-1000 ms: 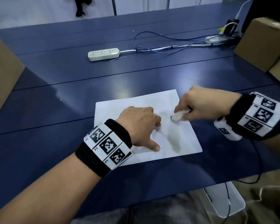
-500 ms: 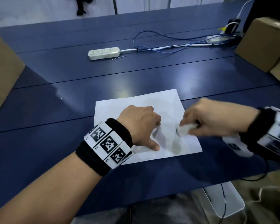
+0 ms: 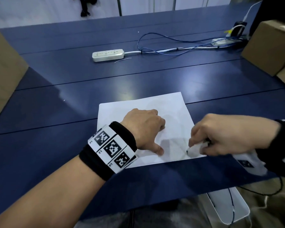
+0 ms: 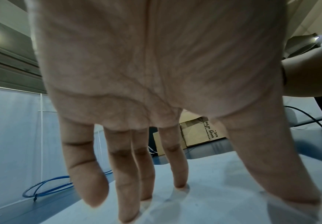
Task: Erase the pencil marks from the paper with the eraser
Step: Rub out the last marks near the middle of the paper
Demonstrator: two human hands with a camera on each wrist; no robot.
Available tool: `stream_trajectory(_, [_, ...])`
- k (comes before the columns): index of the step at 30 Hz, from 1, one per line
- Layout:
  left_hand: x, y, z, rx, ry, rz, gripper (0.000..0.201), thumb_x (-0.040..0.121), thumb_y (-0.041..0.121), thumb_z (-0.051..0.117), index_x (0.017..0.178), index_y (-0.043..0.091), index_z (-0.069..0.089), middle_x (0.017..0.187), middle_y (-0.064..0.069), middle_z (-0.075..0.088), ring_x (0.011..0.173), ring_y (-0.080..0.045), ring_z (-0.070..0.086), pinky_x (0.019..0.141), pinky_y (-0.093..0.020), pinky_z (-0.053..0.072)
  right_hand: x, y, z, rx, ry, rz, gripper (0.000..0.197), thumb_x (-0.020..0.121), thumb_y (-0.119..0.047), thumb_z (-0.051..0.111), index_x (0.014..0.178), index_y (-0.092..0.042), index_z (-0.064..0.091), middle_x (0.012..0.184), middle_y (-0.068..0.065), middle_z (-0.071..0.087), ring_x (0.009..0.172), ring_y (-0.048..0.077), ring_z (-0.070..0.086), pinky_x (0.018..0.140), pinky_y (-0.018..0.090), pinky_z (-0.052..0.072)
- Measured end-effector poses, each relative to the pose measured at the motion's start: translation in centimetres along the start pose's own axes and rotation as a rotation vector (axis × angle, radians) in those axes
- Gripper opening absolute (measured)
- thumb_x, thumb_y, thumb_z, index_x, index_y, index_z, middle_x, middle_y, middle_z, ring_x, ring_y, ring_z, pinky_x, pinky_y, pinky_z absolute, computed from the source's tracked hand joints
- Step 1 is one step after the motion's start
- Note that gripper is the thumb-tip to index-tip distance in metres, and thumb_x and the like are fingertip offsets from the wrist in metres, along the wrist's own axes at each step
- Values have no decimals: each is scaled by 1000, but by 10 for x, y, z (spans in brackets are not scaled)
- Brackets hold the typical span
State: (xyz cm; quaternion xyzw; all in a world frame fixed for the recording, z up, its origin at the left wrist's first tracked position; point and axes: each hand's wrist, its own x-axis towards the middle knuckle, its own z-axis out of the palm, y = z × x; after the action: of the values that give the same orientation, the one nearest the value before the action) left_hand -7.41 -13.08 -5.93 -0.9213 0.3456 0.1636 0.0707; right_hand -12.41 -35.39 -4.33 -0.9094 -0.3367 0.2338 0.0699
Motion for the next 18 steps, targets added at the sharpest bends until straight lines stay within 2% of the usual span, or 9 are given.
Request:
stream_trajectory(1, [0, 1, -1, 2, -2, 2, 65, 66, 73, 68, 116, 33, 56, 109, 9, 52, 88, -17, 57, 74, -31, 33, 4, 5, -2, -16, 35, 22, 34, 79, -33, 59, 110, -32, 71, 95, -12, 69, 81, 7, 60, 71, 18, 48])
stream_trajectory(3, [0, 1, -1, 6, -7, 5, 68, 69, 72, 68, 123, 34, 54, 112, 10, 51, 90, -15, 56, 76, -30, 33, 16, 23, -8, -60, 124, 103, 31, 81, -49, 54, 103, -34, 70, 83, -8, 68, 74, 10, 59, 69, 30, 53])
stream_trajectory(5, [-1, 2, -2, 6, -8, 4, 70, 69, 71, 68, 127, 35, 53, 114, 10, 51, 88, -15, 53, 76, -30, 32, 18, 33, -10, -58, 186, 131, 41, 79, -63, 47, 100, -36, 69, 80, -5, 67, 71, 12, 57, 66, 35, 53])
stream_trajectory(6, [-1, 1, -2, 6, -6, 4, 69, 69, 71, 68, 126, 34, 53, 114, 10, 51, 87, -15, 52, 76, -30, 32, 16, 32, -9, -59, 197, 115, 41, 79, -60, 47, 100, -34, 70, 83, -6, 68, 71, 11, 56, 67, 31, 52])
stream_trajectory(9, [-1, 0, 0, 1, -7, 3, 68, 69, 72, 68, 123, 33, 54, 113, 9, 51, 90, -16, 56, 76, -30, 33, 3, 11, -3, 18, 85, 23, 30, 80, -31, 64, 108, -30, 73, 99, -15, 71, 73, -2, 54, 68, 5, 40])
stream_trajectory(11, [0, 0, 0, 8, -4, 7, 70, 69, 72, 68, 124, 33, 54, 113, 9, 51, 91, -16, 56, 77, -31, 34, 2, 4, -2, 50, 1, -3, 33, 80, -24, 69, 112, -32, 73, 102, -17, 70, 75, -7, 52, 70, 1, 36])
stream_trajectory(13, [-1, 1, 0, 12, -2, 7, 70, 69, 72, 68, 125, 34, 54, 113, 10, 51, 93, -16, 57, 76, -30, 34, 13, 14, -7, 46, 44, 30, 35, 79, -26, 69, 112, -38, 71, 97, -14, 71, 73, -3, 55, 71, 5, 41])
stream_trajectory(16, [-1, 1, -1, 14, 1, 7, 72, 68, 73, 68, 128, 36, 53, 112, 10, 50, 91, -16, 56, 74, -30, 33, 30, 30, -17, 12, 192, 137, 37, 79, -32, 69, 111, -50, 68, 89, -11, 71, 72, 5, 56, 74, 29, 53])
stream_trajectory(18, [-1, 2, -1, 8, -3, 7, 72, 68, 72, 68, 128, 36, 53, 112, 10, 50, 85, -15, 50, 74, -30, 34, 31, 35, -19, 11, 229, 175, 33, 79, -38, 69, 110, -50, 68, 86, -13, 72, 73, 2, 57, 74, 32, 53])
